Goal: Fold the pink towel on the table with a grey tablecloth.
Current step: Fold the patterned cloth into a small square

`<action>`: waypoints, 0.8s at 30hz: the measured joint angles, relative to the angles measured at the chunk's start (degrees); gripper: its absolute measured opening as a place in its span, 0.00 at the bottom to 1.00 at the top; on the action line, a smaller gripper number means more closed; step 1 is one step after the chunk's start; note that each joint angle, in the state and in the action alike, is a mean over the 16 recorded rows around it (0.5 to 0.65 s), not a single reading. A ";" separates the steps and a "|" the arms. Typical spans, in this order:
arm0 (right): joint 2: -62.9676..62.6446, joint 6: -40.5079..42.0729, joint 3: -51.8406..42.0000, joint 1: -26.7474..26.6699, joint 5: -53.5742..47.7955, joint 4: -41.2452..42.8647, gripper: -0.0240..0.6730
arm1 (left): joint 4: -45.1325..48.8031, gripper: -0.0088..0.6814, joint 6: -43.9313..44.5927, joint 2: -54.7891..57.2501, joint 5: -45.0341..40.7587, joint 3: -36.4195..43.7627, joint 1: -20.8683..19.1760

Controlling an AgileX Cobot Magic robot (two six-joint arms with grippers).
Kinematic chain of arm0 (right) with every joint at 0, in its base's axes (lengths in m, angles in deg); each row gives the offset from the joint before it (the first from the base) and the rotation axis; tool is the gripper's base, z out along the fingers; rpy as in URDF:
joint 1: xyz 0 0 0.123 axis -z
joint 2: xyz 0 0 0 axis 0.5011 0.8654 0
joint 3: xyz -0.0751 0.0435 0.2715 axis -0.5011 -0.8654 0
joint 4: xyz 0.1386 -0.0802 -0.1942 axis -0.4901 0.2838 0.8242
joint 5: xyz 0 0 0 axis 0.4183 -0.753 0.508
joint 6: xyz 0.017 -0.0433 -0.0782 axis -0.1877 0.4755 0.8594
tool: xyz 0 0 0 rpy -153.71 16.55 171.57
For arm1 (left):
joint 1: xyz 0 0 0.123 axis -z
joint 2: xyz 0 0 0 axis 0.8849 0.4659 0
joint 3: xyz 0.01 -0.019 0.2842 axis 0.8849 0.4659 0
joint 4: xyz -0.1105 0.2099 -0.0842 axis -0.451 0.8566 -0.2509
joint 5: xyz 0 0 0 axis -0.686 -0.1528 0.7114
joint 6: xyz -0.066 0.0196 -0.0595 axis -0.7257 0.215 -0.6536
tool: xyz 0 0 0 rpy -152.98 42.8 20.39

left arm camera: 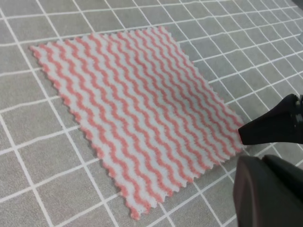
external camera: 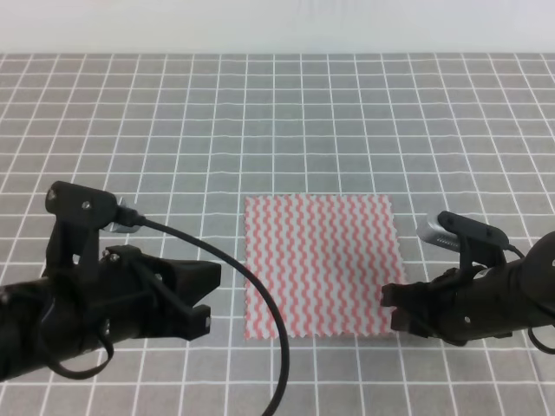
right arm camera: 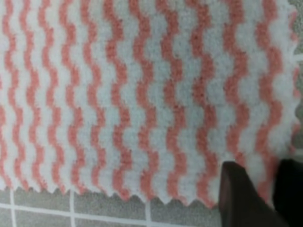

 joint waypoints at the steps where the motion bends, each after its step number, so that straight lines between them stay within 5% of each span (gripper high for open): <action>1: 0.00 0.01 0.00 0.00 0.08 -0.01 0.05 | 0.08 0.01 0.08 0.00 0.00 0.00 0.00; 15: -0.07 0.06 2.58 -0.01 0.29 -1.63 0.03 | 2.52 0.01 8.51 0.96 0.63 0.00 0.03; 24: 0.27 0.07 6.08 -0.01 0.74 -2.30 0.03 | -0.63 0.01 21.79 4.71 -1.85 0.00 0.16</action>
